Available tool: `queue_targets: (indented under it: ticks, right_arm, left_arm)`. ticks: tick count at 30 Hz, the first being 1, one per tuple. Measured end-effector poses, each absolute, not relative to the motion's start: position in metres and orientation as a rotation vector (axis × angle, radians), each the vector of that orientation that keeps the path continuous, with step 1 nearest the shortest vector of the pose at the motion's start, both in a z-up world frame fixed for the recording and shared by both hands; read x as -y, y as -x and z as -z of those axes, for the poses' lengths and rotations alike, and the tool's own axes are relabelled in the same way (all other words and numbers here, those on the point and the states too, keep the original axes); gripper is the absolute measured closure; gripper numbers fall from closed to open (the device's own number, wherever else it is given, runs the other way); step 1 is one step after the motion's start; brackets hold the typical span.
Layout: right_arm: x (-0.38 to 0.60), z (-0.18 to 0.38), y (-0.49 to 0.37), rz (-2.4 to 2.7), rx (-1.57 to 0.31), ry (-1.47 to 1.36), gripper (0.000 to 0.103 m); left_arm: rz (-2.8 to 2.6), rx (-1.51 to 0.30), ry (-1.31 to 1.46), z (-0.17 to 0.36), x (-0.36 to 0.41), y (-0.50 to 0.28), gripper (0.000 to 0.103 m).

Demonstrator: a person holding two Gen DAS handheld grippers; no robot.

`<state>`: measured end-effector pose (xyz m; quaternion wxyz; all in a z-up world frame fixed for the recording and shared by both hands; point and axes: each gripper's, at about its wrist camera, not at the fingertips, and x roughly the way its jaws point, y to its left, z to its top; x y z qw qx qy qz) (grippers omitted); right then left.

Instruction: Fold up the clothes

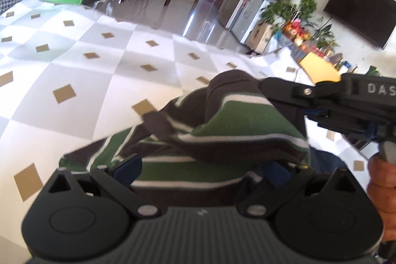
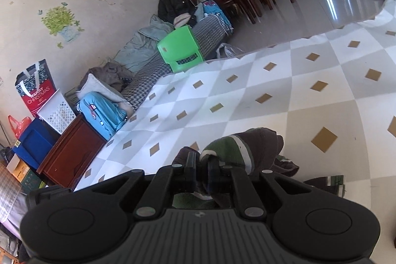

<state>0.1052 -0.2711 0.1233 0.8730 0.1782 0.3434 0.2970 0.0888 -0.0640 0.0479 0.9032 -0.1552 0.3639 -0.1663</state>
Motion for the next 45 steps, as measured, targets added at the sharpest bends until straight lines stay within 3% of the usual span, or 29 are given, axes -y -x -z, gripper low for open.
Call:
queue_targets:
  ticks: [18,36,39,43,45]
  right_arm:
    - [0.204,-0.129,-0.089,-0.831,-0.713,-0.235,0.092]
    - [0.113,-0.053,-0.071,-0.921,-0.923,-0.034,0.090]
    - [0.101,-0.041,-0.067,-0.926,-0.954,-0.011,0.087]
    - [0.089,-0.028,-0.062,-0.932,-1.003,0.000,0.067]
    - [0.083,-0.023,-0.058,-0.929,-1.022,0.020,0.064]
  left_arm:
    - [0.337,-0.614,0.241,-0.085,0.016,-0.028,0.000]
    - [0.140,-0.884,0.226,-0.035,-0.035,0.010,0.000]
    - [0.100,-0.920,0.212,-0.029,-0.040,0.018,0.000]
    - [0.046,-0.970,0.214,-0.016,-0.048,0.020,0.000]
    - [0.027,-0.988,0.217,-0.012,-0.051,0.025,0.000]
